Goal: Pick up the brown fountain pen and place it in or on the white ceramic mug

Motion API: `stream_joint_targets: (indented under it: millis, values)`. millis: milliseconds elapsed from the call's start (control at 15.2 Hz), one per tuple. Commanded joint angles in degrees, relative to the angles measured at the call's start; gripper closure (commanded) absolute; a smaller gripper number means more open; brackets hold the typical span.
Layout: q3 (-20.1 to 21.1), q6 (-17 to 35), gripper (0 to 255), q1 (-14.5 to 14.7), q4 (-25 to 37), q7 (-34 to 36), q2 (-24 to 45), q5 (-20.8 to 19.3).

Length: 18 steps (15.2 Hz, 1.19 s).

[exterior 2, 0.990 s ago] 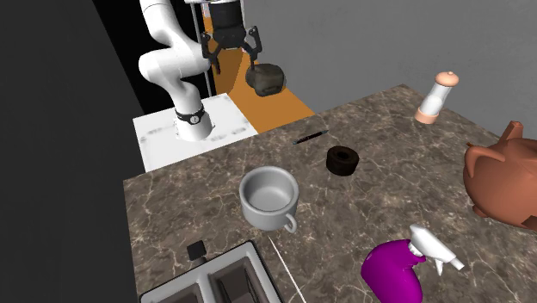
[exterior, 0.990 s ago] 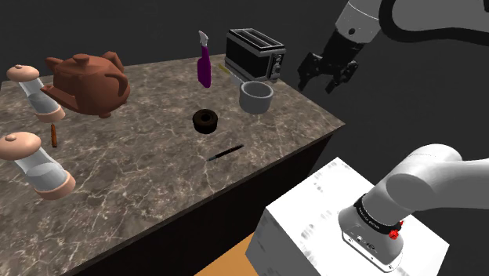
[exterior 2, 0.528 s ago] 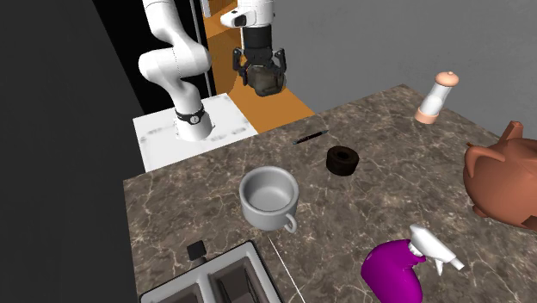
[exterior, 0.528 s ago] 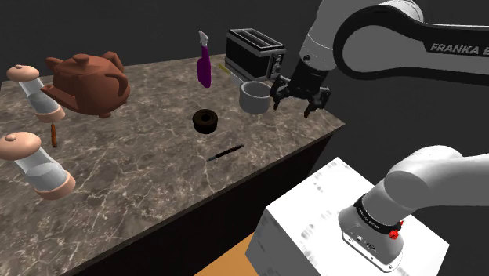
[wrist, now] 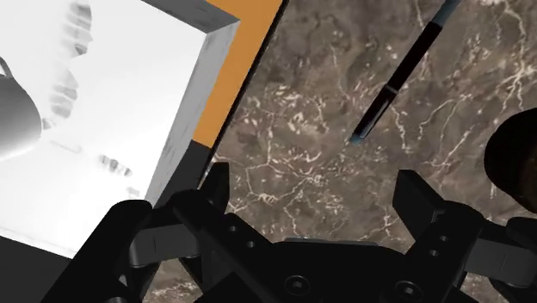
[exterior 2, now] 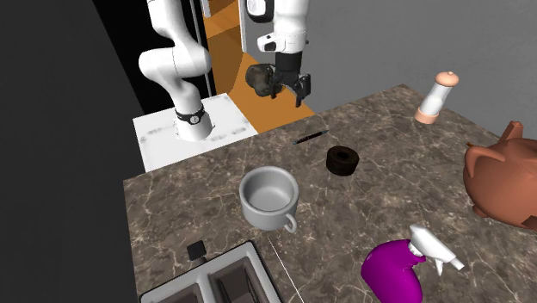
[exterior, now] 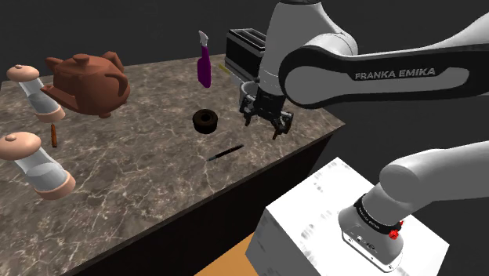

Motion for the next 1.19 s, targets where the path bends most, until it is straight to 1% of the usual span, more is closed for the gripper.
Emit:
stream_joint_targets:
  millis: [0, 132, 198, 264, 330, 396, 462, 528, 594, 1056, 1122]
  values:
    - [5.25, 2.36, 0, -4.00, 2.07, 7.69, 4.79, -0.99]
    - [11.29, 4.47, 0, -8.77, 4.59, 15.77, 10.16, -3.35]
    - [14.75, 5.54, 0, -11.61, 5.93, 20.23, 13.29, -5.27]
    - [18.63, 6.62, 0, -14.84, 7.33, 25.18, 16.92, -7.99]
    - [23.31, 7.66, 0, -18.76, 8.78, 30.97, 21.43, -11.98]
    - [29.16, 8.47, 0, -23.44, 10.34, 39.01, 28.33, -19.20]
    - [31.92, 7.65, 0, -24.07, 12.36, 51.41, 40.27, -32.68]
    - [29.71, 6.10, 0, -20.40, 14.60, 59.60, 48.05, -40.81]
    - [23.32, 7.35, 0, -14.90, 14.71, 57.03, 44.58, -36.42]
    - [18.29, 11.55, 0, -10.33, 12.59, 60.92, 49.22, -42.23]
    - [18.27, 11.55, 0, -10.31, 12.58, 60.91, 49.20, -42.21]
